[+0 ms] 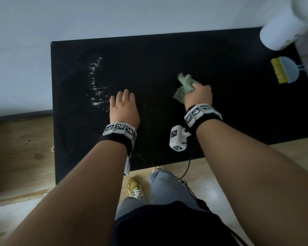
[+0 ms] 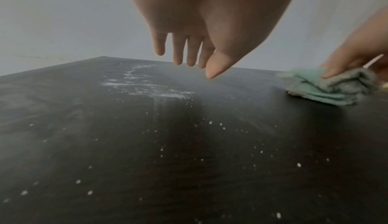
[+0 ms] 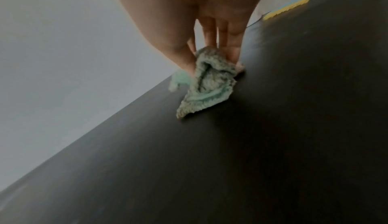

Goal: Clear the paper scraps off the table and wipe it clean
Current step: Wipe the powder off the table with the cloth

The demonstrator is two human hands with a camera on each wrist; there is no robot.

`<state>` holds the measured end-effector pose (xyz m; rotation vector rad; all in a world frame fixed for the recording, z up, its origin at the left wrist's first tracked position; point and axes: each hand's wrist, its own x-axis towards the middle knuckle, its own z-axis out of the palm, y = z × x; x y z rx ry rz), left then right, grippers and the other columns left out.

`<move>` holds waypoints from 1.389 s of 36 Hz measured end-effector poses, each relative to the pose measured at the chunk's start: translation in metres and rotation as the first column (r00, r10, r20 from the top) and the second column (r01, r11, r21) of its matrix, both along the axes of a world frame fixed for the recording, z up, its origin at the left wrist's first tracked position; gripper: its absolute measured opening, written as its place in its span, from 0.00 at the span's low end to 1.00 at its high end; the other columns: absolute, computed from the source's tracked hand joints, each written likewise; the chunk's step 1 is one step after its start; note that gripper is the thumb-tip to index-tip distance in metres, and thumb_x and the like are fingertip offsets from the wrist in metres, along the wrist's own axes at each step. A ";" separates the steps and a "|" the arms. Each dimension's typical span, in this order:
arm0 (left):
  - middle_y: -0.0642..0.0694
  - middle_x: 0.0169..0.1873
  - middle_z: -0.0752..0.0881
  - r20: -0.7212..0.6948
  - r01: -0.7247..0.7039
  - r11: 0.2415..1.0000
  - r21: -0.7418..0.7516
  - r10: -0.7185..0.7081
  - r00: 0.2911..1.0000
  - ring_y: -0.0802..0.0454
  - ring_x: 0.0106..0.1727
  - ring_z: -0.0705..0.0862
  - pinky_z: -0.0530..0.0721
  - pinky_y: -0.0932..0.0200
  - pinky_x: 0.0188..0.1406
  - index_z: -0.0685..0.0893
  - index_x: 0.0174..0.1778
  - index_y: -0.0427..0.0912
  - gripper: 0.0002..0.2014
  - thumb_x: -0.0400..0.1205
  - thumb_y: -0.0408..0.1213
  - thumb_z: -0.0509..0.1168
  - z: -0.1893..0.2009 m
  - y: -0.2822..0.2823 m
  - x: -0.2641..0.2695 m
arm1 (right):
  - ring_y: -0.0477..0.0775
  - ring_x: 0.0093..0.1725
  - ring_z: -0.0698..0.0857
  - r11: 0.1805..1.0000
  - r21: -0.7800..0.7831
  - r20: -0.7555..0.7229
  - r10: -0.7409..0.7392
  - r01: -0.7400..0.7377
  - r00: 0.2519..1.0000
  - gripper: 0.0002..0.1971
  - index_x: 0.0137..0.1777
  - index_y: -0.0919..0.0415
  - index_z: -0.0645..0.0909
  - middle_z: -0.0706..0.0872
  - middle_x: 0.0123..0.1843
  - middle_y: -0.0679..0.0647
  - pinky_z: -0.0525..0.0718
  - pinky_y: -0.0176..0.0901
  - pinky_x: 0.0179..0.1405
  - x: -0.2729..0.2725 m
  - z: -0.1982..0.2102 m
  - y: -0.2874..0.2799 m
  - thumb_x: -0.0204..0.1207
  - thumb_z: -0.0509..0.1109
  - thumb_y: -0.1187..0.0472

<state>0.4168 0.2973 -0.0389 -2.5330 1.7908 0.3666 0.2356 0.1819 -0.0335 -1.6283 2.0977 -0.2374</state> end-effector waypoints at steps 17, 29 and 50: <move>0.41 0.82 0.61 0.043 -0.136 0.990 0.026 0.134 0.990 0.43 0.82 0.58 0.53 0.44 0.83 0.65 0.79 0.40 0.26 0.83 0.36 0.59 -0.008 -0.005 0.044 | 0.61 0.59 0.83 0.925 0.143 -0.104 0.369 -0.353 0.924 0.16 0.59 0.63 0.83 0.78 0.64 0.59 0.78 0.46 0.47 0.114 -0.009 -0.048 0.80 0.65 0.54; 0.42 0.82 0.61 0.033 -0.214 0.977 0.018 0.213 0.977 0.44 0.83 0.57 0.50 0.42 0.83 0.64 0.80 0.40 0.27 0.83 0.35 0.59 -0.014 0.005 0.061 | 0.59 0.67 0.78 0.864 0.063 0.110 0.492 -0.500 0.864 0.05 0.50 0.56 0.83 0.78 0.65 0.58 0.80 0.50 0.63 0.157 -0.020 -0.064 0.78 0.66 0.61; 0.43 0.82 0.61 0.002 -0.073 0.997 -0.007 0.073 0.997 0.44 0.83 0.55 0.49 0.41 0.83 0.65 0.80 0.40 0.26 0.83 0.34 0.56 -0.002 0.083 0.035 | 0.57 0.76 0.72 0.780 0.254 0.135 0.557 -0.572 0.819 0.23 0.72 0.51 0.79 0.64 0.83 0.57 0.76 0.48 0.72 0.077 -0.025 0.082 0.76 0.71 0.64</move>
